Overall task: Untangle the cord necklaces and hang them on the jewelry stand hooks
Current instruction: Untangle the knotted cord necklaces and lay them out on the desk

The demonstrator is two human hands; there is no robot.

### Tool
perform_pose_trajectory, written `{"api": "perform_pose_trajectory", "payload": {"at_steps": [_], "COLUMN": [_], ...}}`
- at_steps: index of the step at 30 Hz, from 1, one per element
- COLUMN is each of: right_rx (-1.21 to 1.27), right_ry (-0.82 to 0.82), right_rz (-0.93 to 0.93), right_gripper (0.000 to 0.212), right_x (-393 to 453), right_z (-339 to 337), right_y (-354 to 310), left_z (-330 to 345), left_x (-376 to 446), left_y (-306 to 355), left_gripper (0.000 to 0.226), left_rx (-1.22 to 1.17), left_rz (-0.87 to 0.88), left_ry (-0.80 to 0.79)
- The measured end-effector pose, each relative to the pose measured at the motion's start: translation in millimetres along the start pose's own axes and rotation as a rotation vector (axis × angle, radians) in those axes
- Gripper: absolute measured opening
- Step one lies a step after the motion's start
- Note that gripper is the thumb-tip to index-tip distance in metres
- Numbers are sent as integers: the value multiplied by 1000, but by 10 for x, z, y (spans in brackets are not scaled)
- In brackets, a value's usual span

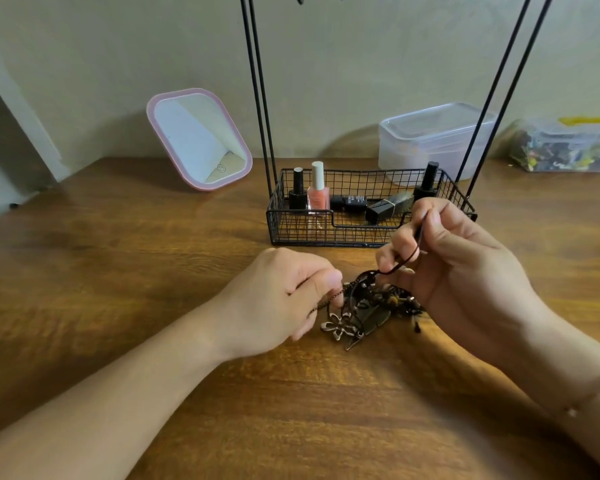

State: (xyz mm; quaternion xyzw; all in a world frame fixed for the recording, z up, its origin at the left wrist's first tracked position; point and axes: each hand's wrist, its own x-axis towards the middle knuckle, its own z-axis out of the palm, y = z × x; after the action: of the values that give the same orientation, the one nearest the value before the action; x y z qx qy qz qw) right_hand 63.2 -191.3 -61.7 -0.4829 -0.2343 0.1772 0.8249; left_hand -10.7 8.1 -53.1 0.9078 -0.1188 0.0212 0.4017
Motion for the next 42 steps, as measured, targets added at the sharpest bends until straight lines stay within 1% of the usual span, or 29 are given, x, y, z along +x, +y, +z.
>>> {"api": "perform_pose_trajectory", "payload": {"at_steps": [2,5,8,11,13,16,18,20,21,23,25,27,30,34,36,37,38,39,40,41,42], "right_rx": [36,54,61,47,40,45,58,75,84,88,80,62,45,49,60,49,-9,-121,-257,-377,-456], "right_ry": [-17,-59,-121,-140,-130,-117,-129,-149,-164,-183,-188,-182,-148,-78,-122,-185,-254,-322,-377,-407,-393], "right_rz": [-4,-32,-56,-56,-52,-37,-25,-14,-10,-4,-2,-7,4,63,138,187,224,231,206,166,119], "right_gripper": [22,20,20,21,21,21,21,22,22,22,23,22,22,22,26,35,48,61,67,65,54], "right_x": [6,7,2,-2,-3,-10,-14,-16,-16,-16,-9,-5,-3,-1,4,1,-2,-13,-32,-54,-73], "right_z": [-3,0,18,19,14,14,23,32,35,31,19,15,13,1,4,15,20,38,54,67,72], "right_y": [2,21,37,48,42,31,29,32,35,38,38,33,28,11,-3,-13,-19,-27,-38,-60,-86], "left_z": [-8,-4,-18,-22,-4,26,51,89,109,142,142,121,84,26,5,10,14,15,9,-12,-45], "left_x": [-14,-29,-37,-51,-53,-46,-53,-60,-55,-40,-34,-36,-23,19,18,12,6,2,1,-3,-5], "left_y": [48,104,161,204,186,150,144,128,111,72,49,38,46,35,53,82,117,143,153,151,132], "left_gripper": [33,19,27,33,31,39,49,51,47,31,17,11,9,12,14,15,15,16,17,16,13], "left_rx": [66,90,69,97,165,234,206,135,112,116,141,155,34,-356,-545,-621,-686,-733,-750,-726,-644], "left_rz": [-31,-116,-188,-203,-173,-118,-57,18,60,140,176,193,158,70,73,83,84,73,59,45,35], "left_ry": [-32,-33,-10,38,90,163,192,218,233,288,336,348,311,266,230,207,189,185,193,209,235]}}
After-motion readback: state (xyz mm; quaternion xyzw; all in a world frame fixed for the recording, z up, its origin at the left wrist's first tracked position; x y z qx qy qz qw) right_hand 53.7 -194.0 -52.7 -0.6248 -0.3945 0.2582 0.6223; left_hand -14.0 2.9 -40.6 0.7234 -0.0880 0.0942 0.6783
